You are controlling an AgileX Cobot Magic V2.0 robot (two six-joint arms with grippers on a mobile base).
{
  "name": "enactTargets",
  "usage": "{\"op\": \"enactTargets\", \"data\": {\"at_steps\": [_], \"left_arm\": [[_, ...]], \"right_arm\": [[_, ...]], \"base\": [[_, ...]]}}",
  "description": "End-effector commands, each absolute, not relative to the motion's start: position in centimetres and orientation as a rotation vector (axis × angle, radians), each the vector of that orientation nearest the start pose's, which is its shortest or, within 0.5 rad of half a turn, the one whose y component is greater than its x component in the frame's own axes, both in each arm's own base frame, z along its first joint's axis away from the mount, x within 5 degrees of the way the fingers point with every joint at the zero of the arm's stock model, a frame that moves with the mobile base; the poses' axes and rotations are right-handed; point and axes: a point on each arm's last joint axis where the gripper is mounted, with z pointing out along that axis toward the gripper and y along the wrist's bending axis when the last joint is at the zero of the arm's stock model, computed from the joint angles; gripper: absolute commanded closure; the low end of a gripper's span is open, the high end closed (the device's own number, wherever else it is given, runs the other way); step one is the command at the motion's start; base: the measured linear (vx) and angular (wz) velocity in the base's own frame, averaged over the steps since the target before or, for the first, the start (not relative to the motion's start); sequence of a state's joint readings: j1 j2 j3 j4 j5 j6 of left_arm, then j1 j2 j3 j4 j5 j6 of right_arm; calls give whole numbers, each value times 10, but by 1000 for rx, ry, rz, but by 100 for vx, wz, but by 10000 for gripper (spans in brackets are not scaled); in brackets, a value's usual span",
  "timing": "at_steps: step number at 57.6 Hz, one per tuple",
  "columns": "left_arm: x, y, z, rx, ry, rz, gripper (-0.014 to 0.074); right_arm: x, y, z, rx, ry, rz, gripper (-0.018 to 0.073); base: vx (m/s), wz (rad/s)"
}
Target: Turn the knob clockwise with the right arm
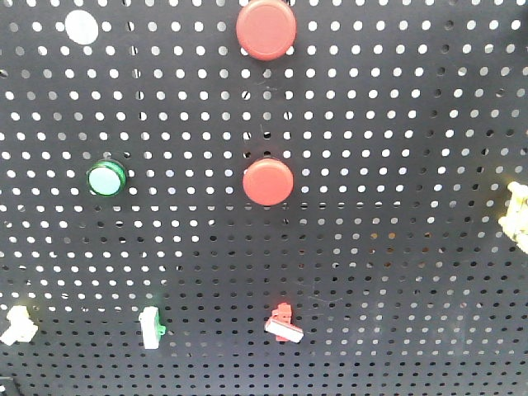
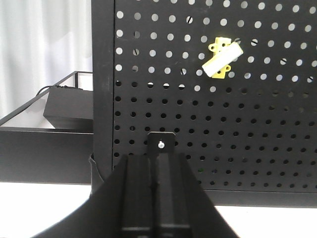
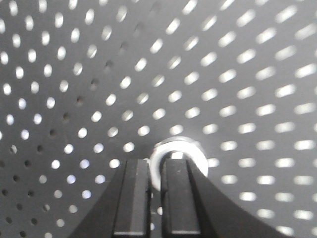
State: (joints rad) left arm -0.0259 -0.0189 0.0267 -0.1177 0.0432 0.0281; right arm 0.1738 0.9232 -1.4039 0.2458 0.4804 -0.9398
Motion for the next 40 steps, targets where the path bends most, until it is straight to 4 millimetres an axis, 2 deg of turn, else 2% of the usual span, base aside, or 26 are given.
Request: {"op": "enactTargets", "data": {"at_steps": [1, 25, 40], "left_arm": [[56, -1, 204, -65, 1465, -103, 603], [56, -1, 204, -65, 1465, -103, 603], [56, -1, 204, -65, 1465, -103, 603]], "right_arm": [[137, 32, 551, -661, 1196, -410, 368], [162, 34, 547, -631, 1208, -407, 366], [169, 35, 544, -638, 1218, -414, 366]], "base": [[0, 0], [0, 0], [0, 0]]}}
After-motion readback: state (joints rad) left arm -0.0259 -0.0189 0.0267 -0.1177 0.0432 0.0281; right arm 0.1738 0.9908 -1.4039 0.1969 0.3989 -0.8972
